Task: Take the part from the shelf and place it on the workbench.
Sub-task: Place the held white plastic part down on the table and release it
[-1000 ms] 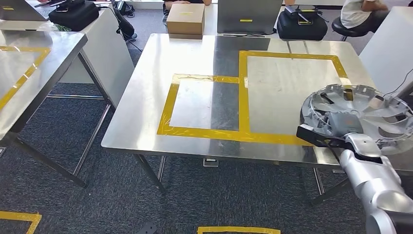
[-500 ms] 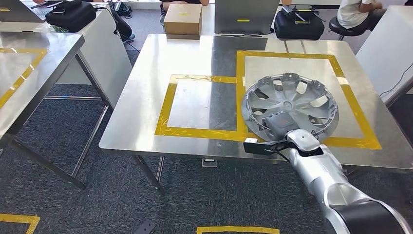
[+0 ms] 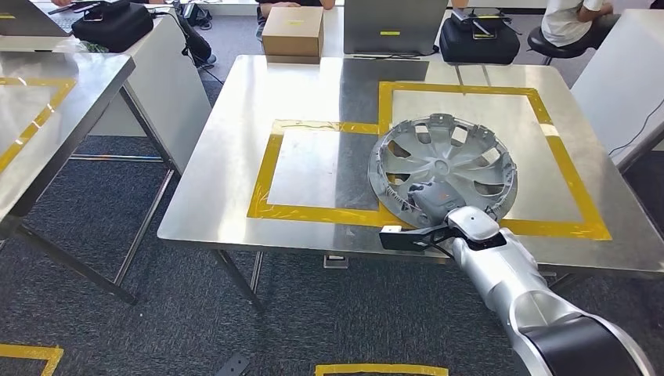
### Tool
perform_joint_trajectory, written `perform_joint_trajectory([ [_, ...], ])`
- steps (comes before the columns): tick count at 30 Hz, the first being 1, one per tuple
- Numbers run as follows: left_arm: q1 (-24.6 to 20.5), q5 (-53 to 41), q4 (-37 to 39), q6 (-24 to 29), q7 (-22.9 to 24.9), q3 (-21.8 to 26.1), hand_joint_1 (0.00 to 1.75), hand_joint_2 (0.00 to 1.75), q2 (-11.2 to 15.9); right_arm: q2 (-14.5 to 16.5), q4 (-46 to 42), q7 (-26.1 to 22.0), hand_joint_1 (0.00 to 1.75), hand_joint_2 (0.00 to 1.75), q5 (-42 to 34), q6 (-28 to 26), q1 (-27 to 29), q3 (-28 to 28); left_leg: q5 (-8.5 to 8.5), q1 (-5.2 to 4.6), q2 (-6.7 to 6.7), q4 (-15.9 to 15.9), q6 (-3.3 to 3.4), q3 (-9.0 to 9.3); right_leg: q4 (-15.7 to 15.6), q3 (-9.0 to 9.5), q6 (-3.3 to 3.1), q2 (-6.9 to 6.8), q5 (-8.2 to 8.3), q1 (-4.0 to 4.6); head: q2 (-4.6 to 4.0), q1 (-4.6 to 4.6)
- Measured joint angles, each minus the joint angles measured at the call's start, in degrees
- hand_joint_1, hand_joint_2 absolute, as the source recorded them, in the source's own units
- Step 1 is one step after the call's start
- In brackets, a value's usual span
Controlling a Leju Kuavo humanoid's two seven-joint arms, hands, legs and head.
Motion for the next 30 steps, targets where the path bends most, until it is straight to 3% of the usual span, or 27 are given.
perform_joint_trajectory([
  [12, 0.2, -0.6, 0.0, -0.3, 1.4, 0.1, 0.0, 0.0, 0.0, 0.6, 0.4, -0.1, 0.0, 1.75, -2.9, 1.3, -0.7, 1.6, 0.12, 0.02, -0.02, 0.0, -0.17, 0.1, 0.0, 0.1, -0.15, -0.02, 0.11, 0.02, 0.0, 0.01],
  [24, 0.6, 0.5, 0.0, -0.6, 0.2, 2.0, 0.0, 0.0, 0.0, 3.8, -0.8, -9.8, 0.0, 1.75, -20.2, -7.3, 4.3, -2.9, 0.13, 0.03, -0.18, 0.0, -0.18, -0.06, 0.0, 0.01, -0.16, -0.22, 0.1, 0.02, 0.0, 0.01],
  [30, 0.6, -0.2, 0.0, -0.6, -0.1, 2.5, 0.0, 0.0, 0.0, 4.4, -2.5, -6.4, 0.0, 1.75, -21.1, -8.0, 5.9, -3.1, 0.13, 0.07, -0.2, 0.0, -0.18, -0.09, 0.0, 0.0, -0.16, -0.28, 0.1, 0.02, 0.0, 0.0],
])
